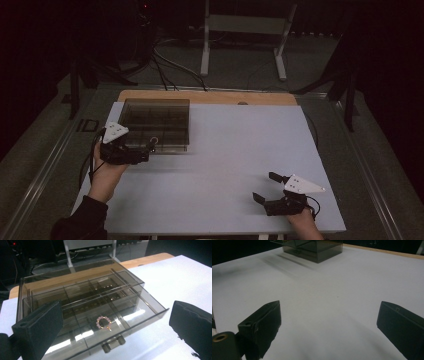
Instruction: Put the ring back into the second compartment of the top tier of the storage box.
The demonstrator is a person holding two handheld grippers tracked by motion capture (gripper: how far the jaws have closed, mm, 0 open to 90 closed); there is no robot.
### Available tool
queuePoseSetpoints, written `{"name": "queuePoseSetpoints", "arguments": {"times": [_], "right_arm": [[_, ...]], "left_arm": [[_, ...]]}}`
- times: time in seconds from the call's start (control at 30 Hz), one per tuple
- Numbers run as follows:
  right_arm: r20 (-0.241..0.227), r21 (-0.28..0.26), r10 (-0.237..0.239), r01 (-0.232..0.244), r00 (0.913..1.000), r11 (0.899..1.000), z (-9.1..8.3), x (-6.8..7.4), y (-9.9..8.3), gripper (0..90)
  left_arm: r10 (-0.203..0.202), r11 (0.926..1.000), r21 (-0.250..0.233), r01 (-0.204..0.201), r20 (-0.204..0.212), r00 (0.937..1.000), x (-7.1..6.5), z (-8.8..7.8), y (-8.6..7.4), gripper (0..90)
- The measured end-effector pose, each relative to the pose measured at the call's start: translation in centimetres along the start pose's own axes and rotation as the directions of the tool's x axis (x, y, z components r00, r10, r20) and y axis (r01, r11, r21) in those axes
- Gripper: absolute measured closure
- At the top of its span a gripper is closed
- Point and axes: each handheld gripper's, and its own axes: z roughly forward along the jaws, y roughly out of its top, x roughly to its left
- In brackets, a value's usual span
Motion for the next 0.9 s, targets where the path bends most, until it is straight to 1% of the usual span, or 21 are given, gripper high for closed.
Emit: {"name": "queuePoseSetpoints", "arguments": {"times": [0.13,0.23,0.27,0.3,0.33,0.43,0.47,0.5,0.57,0.6,0.63,0.67,0.7,0.73,0.77,0.8,0.87,0.9], "right_arm": [[-0.001,-0.002,0.000,0.000,1.0000,1.000,0.0,0.0,0.0,5.6],[-0.003,-0.002,0.000,0.000,1.0000,1.000,0.0,0.1,0.0,5.5],[-0.003,-0.003,0.002,-0.002,1.0000,1.000,0.0,0.1,0.0,5.5],[-0.003,-0.002,0.001,-0.001,1.0000,1.000,0.0,0.1,0.0,5.5],[-0.002,0.001,0.000,0.000,1.0000,1.000,0.0,0.1,0.0,5.5],[0.000,-0.003,0.004,-0.004,1.0000,1.000,0.0,0.0,0.0,5.5],[0.000,-0.003,0.003,-0.003,1.0000,1.000,0.0,0.0,0.0,5.5],[-0.001,0.000,0.001,-0.001,1.0000,1.000,0.1,0.0,0.0,5.5],[-0.002,-0.002,0.002,-0.002,1.0000,1.000,0.1,0.0,0.0,5.5],[-0.002,-0.003,0.003,-0.003,1.0000,1.000,0.1,0.0,0.0,5.5],[-0.002,-0.003,0.003,-0.003,1.0000,1.000,0.1,0.0,0.0,5.5],[-0.002,0.000,0.003,-0.003,1.0000,1.000,0.1,0.0,0.0,5.5],[-0.002,0.000,0.005,-0.005,1.0000,1.000,0.1,0.0,0.0,5.5],[-0.002,0.000,0.005,-0.005,1.0000,1.000,0.1,0.0,0.0,5.5],[0.001,-0.003,0.004,-0.004,1.0000,1.000,0.0,0.0,0.0,5.5],[0.000,-0.005,0.005,-0.005,1.0000,1.000,0.0,0.0,0.0,5.6],[0.000,-0.003,0.004,-0.004,1.0000,1.000,0.0,0.0,0.0,5.5],[0.001,-0.001,0.003,-0.003,1.0000,1.000,0.0,0.0,0.0,5.5]], "left_arm": [[0.004,0.9999,-0.011,-0.004,0.009,1.0000,-0.5,-0.4,-0.7,0.0],[-0.016,0.9996,-0.023,0.016,0.009,0.9998,-0.6,-0.8,-1.4,0.0],[-0.017,0.9995,-0.026,0.017,0.015,0.9997,-0.7,-0.8,-1.6,0.0],[-0.016,0.9996,-0.022,0.017,0.017,0.9997,-0.7,-0.9,-1.8,0.0],[-0.014,0.9997,-0.021,0.014,0.009,0.9999,-0.8,-1.0,-2.0,0.0],[-0.008,0.9994,-0.034,0.009,0.005,1.0000,-1.1,-1.2,-2.7,0.0],[-0.002,0.9989,-0.047,0.003,0.013,0.9999,-1.3,-1.3,-3.2,0.0],[-0.003,0.9990,-0.043,0.004,0.016,0.9999,-1.4,-1.3,-3.5,0.0],[-0.027,0.9990,-0.034,0.027,0.025,0.9993,-1.5,-1.2,-4.2,0.0],[-0.033,0.9992,-0.024,0.033,0.025,0.9992,-1.5,-1.2,-4.5,0.0],[-0.033,0.9992,-0.024,0.033,0.025,0.9992,-1.5,-1.2,-4.5,0.0],[-0.040,0.9988,-0.027,0.041,0.023,0.9989,-1.5,-1.2,-5.3,0.0],[-0.038,0.9988,-0.031,0.038,0.016,0.9992,-1.6,-1.2,-5.6,0.0],[-0.038,0.9988,-0.031,0.038,0.016,0.9992,-1.6,-1.2,-5.6,0.0],[-0.039,0.9983,-0.042,0.040,0.005,0.9992,-1.7,-1.2,-6.2,0.0],[-0.038,0.9979,-0.052,0.038,0.004,0.9993,-1.8,-1.2,-6.5,0.0],[-0.035,0.9982,-0.049,0.035,0.005,0.9994,-1.8,-1.2,-6.7,0.0],[-0.023,0.9984,-0.052,0.023,0.008,0.9997,-1.9,-1.2,-7.4,0.0]]}}
